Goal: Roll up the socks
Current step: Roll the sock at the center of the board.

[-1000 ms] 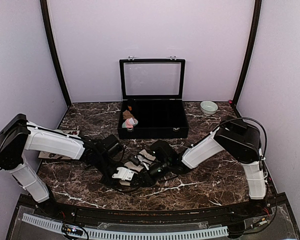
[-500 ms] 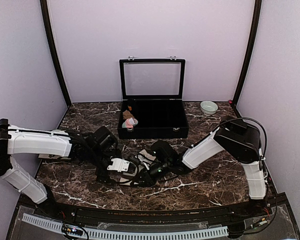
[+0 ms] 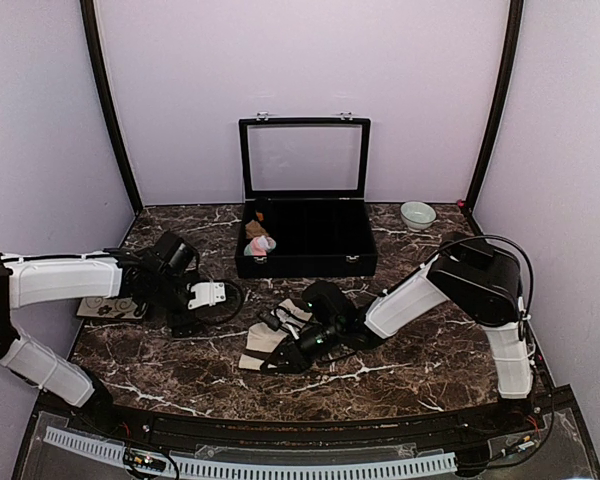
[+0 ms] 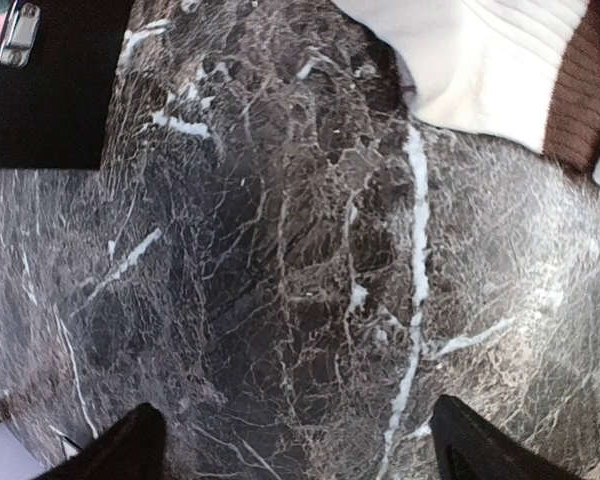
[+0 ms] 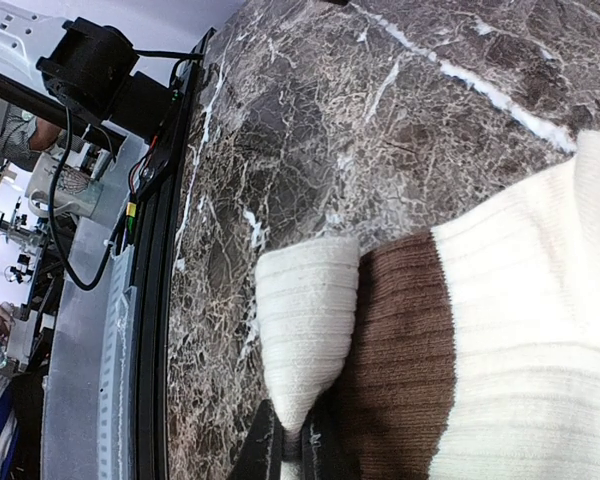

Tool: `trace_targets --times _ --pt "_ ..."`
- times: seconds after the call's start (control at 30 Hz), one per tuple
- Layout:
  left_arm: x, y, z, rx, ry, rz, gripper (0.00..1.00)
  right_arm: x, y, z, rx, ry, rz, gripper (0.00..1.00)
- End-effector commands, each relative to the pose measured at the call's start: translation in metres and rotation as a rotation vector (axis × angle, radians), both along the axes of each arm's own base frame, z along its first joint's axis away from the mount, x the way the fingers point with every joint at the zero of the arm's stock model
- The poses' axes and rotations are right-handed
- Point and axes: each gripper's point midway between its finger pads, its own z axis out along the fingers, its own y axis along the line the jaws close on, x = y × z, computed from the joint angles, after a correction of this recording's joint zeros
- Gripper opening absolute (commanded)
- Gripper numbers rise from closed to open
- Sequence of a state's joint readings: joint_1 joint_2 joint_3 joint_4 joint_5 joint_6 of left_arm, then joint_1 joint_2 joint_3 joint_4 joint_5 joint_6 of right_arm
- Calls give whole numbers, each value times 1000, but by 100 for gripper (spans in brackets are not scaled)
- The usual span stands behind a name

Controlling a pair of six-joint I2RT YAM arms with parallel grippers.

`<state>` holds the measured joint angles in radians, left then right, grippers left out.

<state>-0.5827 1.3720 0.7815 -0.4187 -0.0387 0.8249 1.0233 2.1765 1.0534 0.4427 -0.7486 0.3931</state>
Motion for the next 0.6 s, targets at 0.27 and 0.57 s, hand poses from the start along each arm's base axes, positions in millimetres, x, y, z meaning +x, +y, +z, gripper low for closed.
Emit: trace_targets --times 0.27,0.57 --pt "-98 -68 35 -380 352 -341 80 -39 -122 -133 -582 296 -127 3" --pt "-144 -101 10 -323 445 -526 55 -41 -125 -132 -593 309 -137 3"
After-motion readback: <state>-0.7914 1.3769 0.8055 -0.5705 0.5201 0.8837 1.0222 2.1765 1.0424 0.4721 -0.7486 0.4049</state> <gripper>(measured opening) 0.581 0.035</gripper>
